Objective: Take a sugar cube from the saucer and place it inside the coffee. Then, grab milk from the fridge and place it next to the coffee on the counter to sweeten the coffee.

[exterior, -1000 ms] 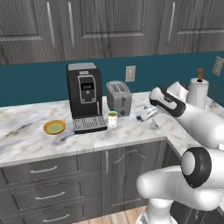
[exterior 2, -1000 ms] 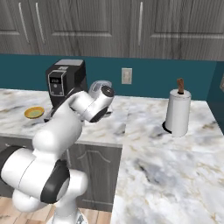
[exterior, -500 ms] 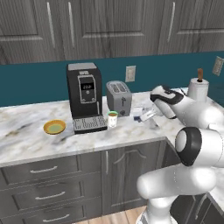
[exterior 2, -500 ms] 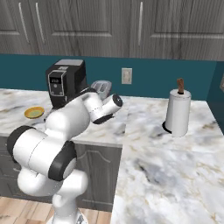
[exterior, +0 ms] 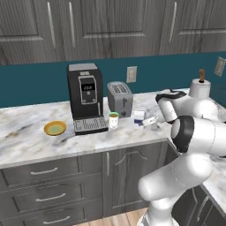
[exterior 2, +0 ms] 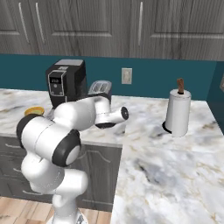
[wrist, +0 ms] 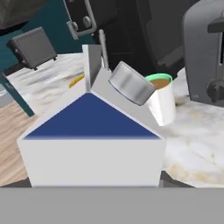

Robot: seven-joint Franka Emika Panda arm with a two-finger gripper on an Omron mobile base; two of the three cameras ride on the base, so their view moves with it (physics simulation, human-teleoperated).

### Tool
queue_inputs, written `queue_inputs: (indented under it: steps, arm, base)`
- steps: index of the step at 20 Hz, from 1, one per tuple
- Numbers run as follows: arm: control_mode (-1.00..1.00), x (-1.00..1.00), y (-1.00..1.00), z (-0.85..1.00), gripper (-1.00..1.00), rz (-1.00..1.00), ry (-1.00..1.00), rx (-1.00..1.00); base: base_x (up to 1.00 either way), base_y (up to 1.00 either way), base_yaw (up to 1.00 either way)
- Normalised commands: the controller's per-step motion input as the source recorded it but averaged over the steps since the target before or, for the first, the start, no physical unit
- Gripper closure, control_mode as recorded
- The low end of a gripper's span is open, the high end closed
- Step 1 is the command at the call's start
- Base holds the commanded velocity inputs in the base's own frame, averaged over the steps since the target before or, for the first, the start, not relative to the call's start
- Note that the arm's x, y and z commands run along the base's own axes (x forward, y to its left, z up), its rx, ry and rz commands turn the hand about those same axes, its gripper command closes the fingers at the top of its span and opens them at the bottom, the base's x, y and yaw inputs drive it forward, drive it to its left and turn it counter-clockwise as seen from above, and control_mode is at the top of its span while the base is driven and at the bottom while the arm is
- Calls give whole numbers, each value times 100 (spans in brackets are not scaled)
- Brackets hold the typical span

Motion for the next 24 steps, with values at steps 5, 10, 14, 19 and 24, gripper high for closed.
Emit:
queue_inputs:
  steps: [5,10,14,19,24]
  arm:
    - [-100,39,6,-11,100,1,-16,1]
    - [-100,44,2,-15,100,2,-13,0]
    - [-100,49,3,-29,100,2,-9,0]
    - [-100,57,0,-24,-100,0,-4,0]
    - [-100,37,0,-3,-100,0,0,0]
  base:
    - [0,0,0]
    - [0,0,0]
    - [0,0,0]
    - [0,0,0]
    - [0,0,0]
